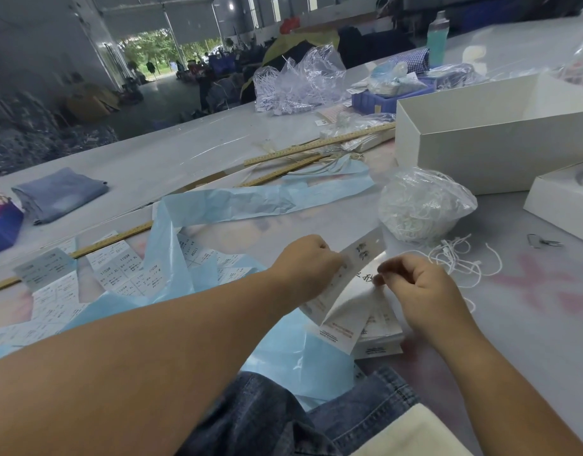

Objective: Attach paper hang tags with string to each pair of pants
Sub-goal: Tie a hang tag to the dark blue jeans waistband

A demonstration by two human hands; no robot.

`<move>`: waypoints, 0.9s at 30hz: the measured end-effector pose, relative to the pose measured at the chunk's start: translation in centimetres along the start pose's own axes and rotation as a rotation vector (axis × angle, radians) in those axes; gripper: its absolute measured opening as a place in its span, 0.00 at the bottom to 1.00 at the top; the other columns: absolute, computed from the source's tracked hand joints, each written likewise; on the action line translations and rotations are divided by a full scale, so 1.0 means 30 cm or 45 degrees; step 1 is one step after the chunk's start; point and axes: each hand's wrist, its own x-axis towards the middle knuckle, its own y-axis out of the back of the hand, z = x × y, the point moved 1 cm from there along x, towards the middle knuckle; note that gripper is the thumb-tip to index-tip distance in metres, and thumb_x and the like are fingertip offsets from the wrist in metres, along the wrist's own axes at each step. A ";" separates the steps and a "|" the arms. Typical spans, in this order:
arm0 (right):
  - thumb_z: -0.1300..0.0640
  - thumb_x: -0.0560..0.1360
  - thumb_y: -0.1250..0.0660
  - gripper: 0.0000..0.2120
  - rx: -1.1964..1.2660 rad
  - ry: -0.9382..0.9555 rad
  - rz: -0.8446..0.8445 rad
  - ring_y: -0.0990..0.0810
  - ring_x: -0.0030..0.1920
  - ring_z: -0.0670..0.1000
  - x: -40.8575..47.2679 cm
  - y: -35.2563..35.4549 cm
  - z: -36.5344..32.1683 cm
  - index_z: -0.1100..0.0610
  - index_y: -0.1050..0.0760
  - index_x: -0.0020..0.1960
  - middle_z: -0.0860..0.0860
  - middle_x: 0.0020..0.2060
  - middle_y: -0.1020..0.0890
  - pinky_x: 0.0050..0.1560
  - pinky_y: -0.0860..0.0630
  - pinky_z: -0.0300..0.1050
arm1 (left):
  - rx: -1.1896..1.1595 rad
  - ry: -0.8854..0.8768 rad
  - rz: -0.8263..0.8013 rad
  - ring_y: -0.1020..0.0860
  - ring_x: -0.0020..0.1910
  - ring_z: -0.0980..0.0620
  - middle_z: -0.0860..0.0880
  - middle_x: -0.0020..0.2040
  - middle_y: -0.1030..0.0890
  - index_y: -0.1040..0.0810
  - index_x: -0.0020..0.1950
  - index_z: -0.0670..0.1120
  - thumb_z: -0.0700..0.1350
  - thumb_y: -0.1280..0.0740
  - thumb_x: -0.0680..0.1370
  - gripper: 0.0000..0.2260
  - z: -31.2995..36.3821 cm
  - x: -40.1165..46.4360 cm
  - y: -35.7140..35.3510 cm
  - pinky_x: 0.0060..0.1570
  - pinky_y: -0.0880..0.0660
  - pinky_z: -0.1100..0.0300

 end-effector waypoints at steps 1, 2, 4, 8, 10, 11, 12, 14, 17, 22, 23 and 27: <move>0.62 0.77 0.34 0.11 -0.013 -0.008 -0.004 0.18 0.39 0.39 -0.001 0.000 0.003 0.50 0.21 0.40 0.44 0.36 0.15 0.39 0.26 0.32 | -0.049 -0.003 0.013 0.25 0.39 0.48 0.45 0.46 0.20 0.32 0.39 0.48 0.41 0.40 0.76 0.06 0.004 -0.001 0.004 0.39 0.28 0.56; 0.62 0.77 0.33 0.10 -0.025 -0.014 -0.007 0.18 0.38 0.40 -0.002 0.000 0.006 0.51 0.21 0.39 0.43 0.36 0.15 0.40 0.25 0.36 | -0.088 -0.004 0.021 0.25 0.39 0.47 0.44 0.47 0.19 0.32 0.39 0.48 0.41 0.40 0.76 0.07 0.005 -0.003 0.007 0.38 0.28 0.57; 0.61 0.77 0.33 0.10 -0.040 -0.011 0.006 0.19 0.36 0.41 -0.004 0.003 0.006 0.52 0.20 0.38 0.42 0.35 0.16 0.38 0.26 0.40 | -0.130 -0.007 0.017 0.25 0.40 0.47 0.45 0.48 0.18 0.32 0.40 0.48 0.41 0.41 0.77 0.06 0.003 -0.007 0.007 0.37 0.29 0.58; 0.64 0.78 0.34 0.11 0.313 -0.033 -0.017 0.26 0.23 0.41 -0.002 0.002 -0.017 0.54 0.17 0.41 0.46 0.29 0.18 0.25 0.34 0.29 | -0.168 -0.011 -0.049 0.24 0.43 0.49 0.48 0.50 0.19 0.25 0.51 0.47 0.44 0.39 0.77 0.05 0.005 -0.014 -0.006 0.37 0.31 0.58; 0.67 0.78 0.35 0.11 0.585 -0.111 -0.039 0.34 0.19 0.42 0.002 0.003 -0.022 0.57 0.17 0.43 0.50 0.26 0.22 0.21 0.38 0.34 | -0.178 0.000 -0.089 0.23 0.44 0.49 0.49 0.49 0.19 0.24 0.49 0.47 0.52 0.35 0.77 0.08 0.007 -0.013 -0.014 0.38 0.30 0.58; 0.68 0.78 0.37 0.11 0.695 -0.145 -0.050 0.38 0.19 0.43 0.003 0.003 -0.024 0.59 0.17 0.44 0.52 0.24 0.26 0.21 0.40 0.36 | -0.155 0.015 -0.101 0.22 0.43 0.50 0.50 0.47 0.19 0.24 0.46 0.48 0.57 0.33 0.77 0.12 0.004 -0.010 -0.019 0.36 0.31 0.58; 0.68 0.78 0.38 0.11 0.781 -0.169 -0.065 0.41 0.19 0.44 0.003 0.004 -0.025 0.60 0.17 0.45 0.54 0.24 0.28 0.21 0.42 0.37 | -0.113 0.031 -0.100 0.22 0.42 0.51 0.51 0.45 0.19 0.24 0.44 0.49 0.62 0.33 0.76 0.16 0.002 -0.007 -0.022 0.35 0.32 0.59; 0.70 0.78 0.39 0.13 0.899 -0.201 -0.096 0.42 0.18 0.44 -0.001 0.005 -0.031 0.59 0.18 0.45 0.54 0.23 0.27 0.21 0.43 0.36 | -0.022 0.043 -0.094 0.21 0.41 0.52 0.51 0.44 0.19 0.24 0.44 0.49 0.67 0.34 0.74 0.20 -0.001 -0.001 -0.028 0.33 0.33 0.60; 0.70 0.78 0.40 0.11 1.018 -0.214 -0.134 0.41 0.17 0.42 -0.008 0.003 -0.049 0.60 0.21 0.46 0.52 0.23 0.25 0.19 0.43 0.35 | 0.028 0.051 -0.102 0.20 0.34 0.55 0.53 0.39 0.19 0.23 0.42 0.50 0.69 0.33 0.71 0.22 0.000 0.001 -0.031 0.25 0.33 0.65; 0.69 0.77 0.41 0.09 1.105 -0.197 -0.159 0.39 0.17 0.42 -0.013 0.008 -0.056 0.59 0.24 0.49 0.50 0.26 0.23 0.20 0.42 0.35 | 0.039 0.099 -0.097 0.23 0.19 0.60 0.54 0.33 0.20 0.23 0.40 0.50 0.73 0.33 0.67 0.26 -0.006 0.000 -0.030 0.15 0.39 0.71; 0.69 0.78 0.41 0.10 1.110 -0.197 -0.166 0.39 0.17 0.42 -0.014 0.008 -0.055 0.59 0.24 0.48 0.50 0.26 0.23 0.20 0.42 0.35 | 0.048 0.108 -0.100 0.23 0.20 0.59 0.54 0.33 0.19 0.23 0.40 0.50 0.74 0.33 0.66 0.27 -0.010 0.002 -0.032 0.15 0.39 0.71; 0.71 0.78 0.43 0.15 1.145 -0.209 -0.209 0.40 0.18 0.43 -0.011 0.002 -0.050 0.56 0.24 0.42 0.51 0.26 0.26 0.19 0.41 0.35 | 0.061 0.123 -0.119 0.23 0.19 0.59 0.53 0.34 0.19 0.23 0.41 0.49 0.74 0.33 0.65 0.28 -0.018 0.003 -0.037 0.16 0.39 0.71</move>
